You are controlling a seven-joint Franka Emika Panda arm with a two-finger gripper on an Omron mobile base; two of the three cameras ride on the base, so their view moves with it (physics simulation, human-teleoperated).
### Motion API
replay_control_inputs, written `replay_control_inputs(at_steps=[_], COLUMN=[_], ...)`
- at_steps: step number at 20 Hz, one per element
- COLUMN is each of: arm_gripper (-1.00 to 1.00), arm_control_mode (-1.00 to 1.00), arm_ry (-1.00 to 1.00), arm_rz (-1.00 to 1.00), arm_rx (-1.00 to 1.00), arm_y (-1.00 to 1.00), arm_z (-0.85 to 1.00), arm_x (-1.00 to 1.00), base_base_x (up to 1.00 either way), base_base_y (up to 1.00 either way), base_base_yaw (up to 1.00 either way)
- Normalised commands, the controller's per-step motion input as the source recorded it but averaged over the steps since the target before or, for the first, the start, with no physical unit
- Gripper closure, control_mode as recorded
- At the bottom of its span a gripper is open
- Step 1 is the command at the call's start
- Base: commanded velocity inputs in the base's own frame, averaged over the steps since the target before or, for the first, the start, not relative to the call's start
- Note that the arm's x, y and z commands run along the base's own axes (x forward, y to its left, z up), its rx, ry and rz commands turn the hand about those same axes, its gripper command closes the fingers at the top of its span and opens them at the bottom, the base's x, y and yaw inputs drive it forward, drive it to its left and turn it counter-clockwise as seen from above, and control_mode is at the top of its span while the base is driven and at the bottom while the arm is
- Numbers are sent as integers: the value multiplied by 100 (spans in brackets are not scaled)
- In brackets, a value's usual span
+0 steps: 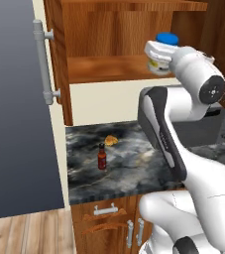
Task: There are various items on the counter. Only move the condiments/shakers into the cabinet.
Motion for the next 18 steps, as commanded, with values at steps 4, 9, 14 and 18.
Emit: replay_control_inputs(at_steps=[4,9,14,18], arm_gripper=[100,100,100,100], arm_control_mode=[-100,-100,-100,-100], arm_ry=[24,7,-5,0], arm_rz=[-1,1,0,4], arm_rx=[15,2,0,0], arm_y=[0,0,0,0], arm_z=[0,-5,-22,-28], arm_x=[70,39,25,35], base_base_x=[0,0,0,0], base_base_y=[0,0,0,0], base_base_yaw=[0,0,0,0])
